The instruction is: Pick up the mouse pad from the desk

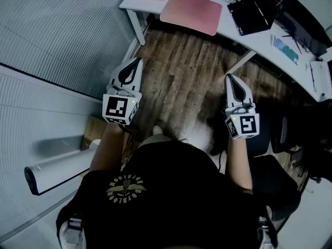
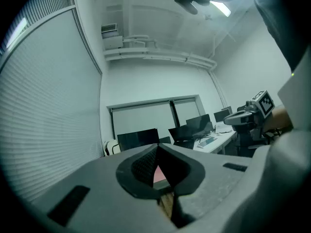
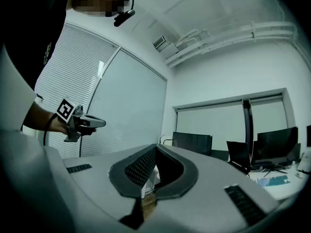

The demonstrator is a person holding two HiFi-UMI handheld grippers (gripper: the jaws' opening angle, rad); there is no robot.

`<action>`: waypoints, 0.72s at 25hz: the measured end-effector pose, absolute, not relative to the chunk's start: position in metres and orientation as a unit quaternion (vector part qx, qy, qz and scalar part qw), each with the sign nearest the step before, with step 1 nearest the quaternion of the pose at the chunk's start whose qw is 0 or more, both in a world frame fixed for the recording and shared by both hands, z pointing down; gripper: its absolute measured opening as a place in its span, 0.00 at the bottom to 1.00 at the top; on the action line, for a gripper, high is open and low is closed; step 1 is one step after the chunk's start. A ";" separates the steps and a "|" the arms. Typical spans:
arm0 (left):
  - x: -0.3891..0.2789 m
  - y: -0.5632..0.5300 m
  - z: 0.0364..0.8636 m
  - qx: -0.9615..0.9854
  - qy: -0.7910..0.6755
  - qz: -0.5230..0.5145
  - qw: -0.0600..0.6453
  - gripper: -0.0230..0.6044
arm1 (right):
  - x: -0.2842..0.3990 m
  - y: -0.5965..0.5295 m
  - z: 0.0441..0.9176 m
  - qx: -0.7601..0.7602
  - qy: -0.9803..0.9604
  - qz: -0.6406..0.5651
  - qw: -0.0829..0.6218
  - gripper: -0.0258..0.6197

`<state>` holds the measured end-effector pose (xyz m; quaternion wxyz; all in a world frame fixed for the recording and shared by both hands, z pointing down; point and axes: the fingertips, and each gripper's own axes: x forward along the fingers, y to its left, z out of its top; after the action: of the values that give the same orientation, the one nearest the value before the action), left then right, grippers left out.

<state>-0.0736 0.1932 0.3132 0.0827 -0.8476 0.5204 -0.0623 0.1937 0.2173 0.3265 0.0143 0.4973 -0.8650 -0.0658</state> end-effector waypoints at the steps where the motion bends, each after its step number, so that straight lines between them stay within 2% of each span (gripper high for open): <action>1: -0.078 0.189 0.312 -0.849 0.518 -0.059 0.084 0.05 | 0.187 0.213 0.326 0.498 -0.865 -0.066 0.015 0.04; 18: -0.179 0.141 0.329 -0.858 0.508 -0.032 0.071 0.05 | 0.123 0.183 0.325 0.539 -0.840 -0.054 0.029 0.04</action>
<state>-0.1792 0.1408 0.3290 0.0714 -0.8580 0.5077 -0.0325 0.1234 0.1830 0.3250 0.0293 0.5385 -0.8404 -0.0539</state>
